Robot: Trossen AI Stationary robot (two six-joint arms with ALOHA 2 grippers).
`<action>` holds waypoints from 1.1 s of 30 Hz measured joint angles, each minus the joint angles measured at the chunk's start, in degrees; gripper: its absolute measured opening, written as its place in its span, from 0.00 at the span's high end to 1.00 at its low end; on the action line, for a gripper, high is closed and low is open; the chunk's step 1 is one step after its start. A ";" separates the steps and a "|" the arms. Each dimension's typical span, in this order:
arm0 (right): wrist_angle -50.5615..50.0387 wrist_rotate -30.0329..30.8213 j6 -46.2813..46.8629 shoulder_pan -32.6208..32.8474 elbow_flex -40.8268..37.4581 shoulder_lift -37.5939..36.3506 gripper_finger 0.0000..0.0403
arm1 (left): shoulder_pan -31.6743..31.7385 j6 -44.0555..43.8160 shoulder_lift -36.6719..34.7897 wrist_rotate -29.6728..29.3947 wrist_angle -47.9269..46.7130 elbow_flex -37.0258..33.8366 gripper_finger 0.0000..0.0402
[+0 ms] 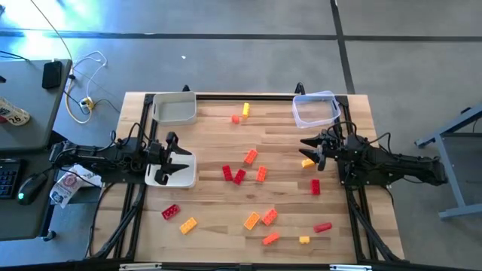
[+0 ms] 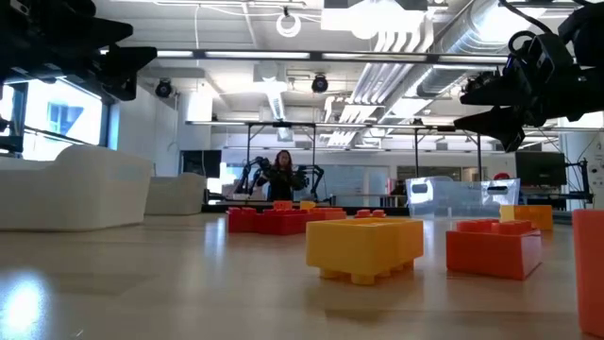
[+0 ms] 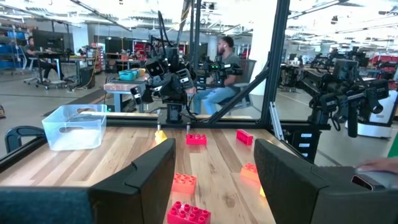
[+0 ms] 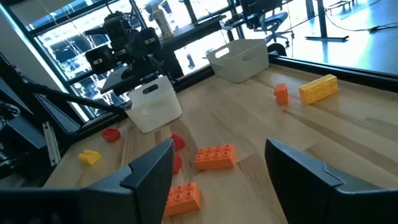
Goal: Sort & place blocks by color
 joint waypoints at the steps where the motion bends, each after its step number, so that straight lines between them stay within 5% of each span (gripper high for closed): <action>1: 0.00 -0.02 0.00 0.02 0.00 0.00 0.41 | 0.01 0.00 -0.01 0.01 0.00 0.00 0.48; 33: 0.00 0.00 -0.02 0.00 0.00 0.00 0.41 | -0.01 1.36 0.00 -0.01 0.10 -0.02 0.48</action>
